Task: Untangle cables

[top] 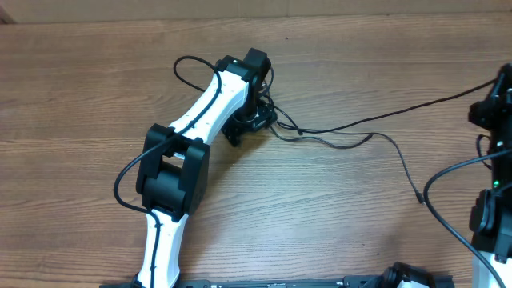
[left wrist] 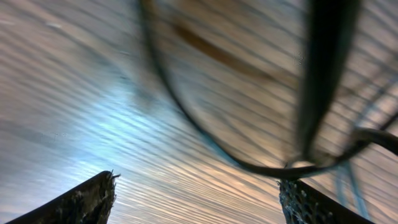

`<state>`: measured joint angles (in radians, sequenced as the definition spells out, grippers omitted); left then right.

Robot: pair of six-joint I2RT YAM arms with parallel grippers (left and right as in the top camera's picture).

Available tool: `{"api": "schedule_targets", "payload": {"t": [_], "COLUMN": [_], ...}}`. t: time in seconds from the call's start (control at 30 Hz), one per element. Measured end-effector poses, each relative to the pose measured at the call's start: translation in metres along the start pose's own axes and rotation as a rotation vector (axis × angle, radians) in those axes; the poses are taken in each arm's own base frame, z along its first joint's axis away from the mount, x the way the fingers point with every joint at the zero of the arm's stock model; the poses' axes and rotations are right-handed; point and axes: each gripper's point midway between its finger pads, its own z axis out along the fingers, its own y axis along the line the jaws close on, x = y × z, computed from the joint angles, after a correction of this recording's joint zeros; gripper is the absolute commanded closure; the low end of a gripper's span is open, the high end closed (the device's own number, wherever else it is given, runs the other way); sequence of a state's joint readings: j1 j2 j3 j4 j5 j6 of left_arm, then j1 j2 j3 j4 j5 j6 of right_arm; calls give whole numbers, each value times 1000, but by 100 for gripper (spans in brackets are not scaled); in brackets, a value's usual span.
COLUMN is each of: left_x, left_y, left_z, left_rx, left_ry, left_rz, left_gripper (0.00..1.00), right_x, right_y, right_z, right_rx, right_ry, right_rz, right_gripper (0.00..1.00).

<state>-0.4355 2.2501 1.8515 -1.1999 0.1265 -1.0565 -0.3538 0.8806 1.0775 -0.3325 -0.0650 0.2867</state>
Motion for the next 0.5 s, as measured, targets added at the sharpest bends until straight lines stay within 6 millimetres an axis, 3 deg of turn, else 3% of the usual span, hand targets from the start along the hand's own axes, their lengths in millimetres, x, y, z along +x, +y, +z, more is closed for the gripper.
{"api": "schedule_targets", "payload": {"t": [0.2, 0.5], "left_x": [-11, -23], "left_y": [25, 34], "left_z": [-2, -5], "left_rx": [-116, -166], "left_ry": [-67, -139], "left_rz": [-9, -8], "left_gripper": [12, 9], "right_x": [-20, -54], "right_y": [-21, -55], "right_z": [-2, -13], "right_rx": [63, 160], "right_ry": [-71, -200], "right_rz": [2, 6], "right_gripper": [96, 96]}}
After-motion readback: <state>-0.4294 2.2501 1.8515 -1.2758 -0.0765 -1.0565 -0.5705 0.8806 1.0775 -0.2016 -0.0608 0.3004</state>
